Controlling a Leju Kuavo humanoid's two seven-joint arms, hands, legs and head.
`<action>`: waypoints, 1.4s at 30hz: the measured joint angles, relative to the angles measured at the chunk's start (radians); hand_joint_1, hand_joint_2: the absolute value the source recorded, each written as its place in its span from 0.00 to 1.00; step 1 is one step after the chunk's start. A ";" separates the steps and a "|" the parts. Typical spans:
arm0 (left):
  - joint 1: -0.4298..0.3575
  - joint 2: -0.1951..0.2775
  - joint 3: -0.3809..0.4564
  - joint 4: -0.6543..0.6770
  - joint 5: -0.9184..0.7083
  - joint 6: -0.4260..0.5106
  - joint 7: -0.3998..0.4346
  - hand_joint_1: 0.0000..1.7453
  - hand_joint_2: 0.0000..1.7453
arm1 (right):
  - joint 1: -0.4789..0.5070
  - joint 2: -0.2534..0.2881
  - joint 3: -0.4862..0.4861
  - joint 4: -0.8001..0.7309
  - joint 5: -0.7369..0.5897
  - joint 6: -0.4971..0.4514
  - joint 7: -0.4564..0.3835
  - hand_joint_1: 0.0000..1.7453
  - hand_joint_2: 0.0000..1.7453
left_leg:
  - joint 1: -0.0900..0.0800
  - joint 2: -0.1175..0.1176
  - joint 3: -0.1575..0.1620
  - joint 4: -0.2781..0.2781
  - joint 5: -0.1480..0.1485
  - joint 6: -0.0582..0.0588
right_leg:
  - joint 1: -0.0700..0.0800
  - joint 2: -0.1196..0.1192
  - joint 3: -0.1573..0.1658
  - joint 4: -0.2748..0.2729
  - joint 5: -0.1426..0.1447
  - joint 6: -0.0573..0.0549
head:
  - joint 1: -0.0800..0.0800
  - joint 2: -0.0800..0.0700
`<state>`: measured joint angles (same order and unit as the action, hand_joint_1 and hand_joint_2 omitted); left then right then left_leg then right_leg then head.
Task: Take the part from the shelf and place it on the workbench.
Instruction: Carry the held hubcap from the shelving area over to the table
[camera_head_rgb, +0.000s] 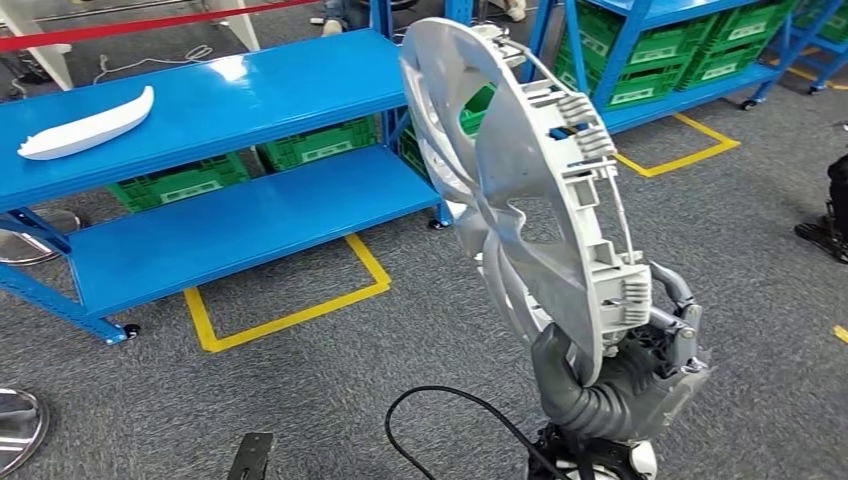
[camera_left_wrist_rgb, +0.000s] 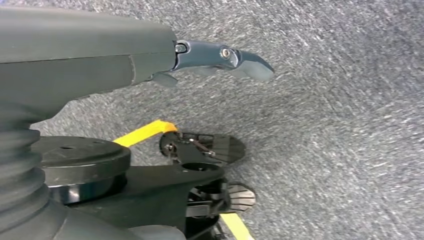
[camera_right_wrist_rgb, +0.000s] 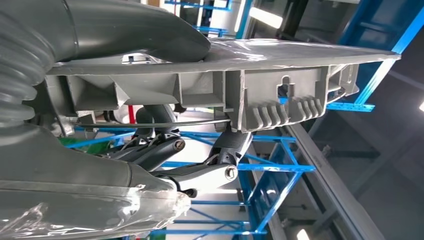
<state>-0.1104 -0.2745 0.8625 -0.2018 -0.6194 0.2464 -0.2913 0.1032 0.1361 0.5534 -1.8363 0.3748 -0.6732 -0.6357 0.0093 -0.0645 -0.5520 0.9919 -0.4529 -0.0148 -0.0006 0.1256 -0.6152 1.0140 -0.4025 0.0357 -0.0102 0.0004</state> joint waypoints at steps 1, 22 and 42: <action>-0.001 -0.001 0.000 0.000 0.000 0.001 -0.002 0.00 1.00 | 0.002 0.000 -0.002 -0.002 0.002 0.000 -0.001 1.00 1.00 | -0.001 0.011 0.000 -0.002 0.003 0.007 | -0.001 -0.009 -0.006 0.004 -0.003 0.005 | 0.001 0.000; 0.003 0.004 0.008 0.000 0.036 -0.018 -0.042 0.00 1.00 | -0.005 0.001 0.005 -0.009 0.035 0.000 -0.002 1.00 1.00 | -0.006 0.073 -0.130 0.274 -0.134 -0.026 | -0.001 -0.090 0.016 0.002 -0.018 -0.037 | 0.006 0.000; 0.002 -0.002 0.052 -0.001 0.072 0.012 -0.072 0.00 1.00 | 0.025 0.003 -0.015 -0.037 0.063 0.000 -0.034 1.00 1.00 | -0.004 0.142 -0.002 -0.001 0.001 0.008 | 0.001 -0.169 -0.021 0.081 -0.042 0.016 | 0.023 0.000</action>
<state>-0.1082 -0.2764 0.9149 -0.2027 -0.5476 0.2583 -0.3633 0.1282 0.1394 0.5384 -1.8738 0.4376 -0.6737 -0.6702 0.0058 0.0772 -0.5539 0.9912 -0.4520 -0.0070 0.0003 -0.0437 -0.6361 1.0955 -0.4444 0.0516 0.0127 0.0004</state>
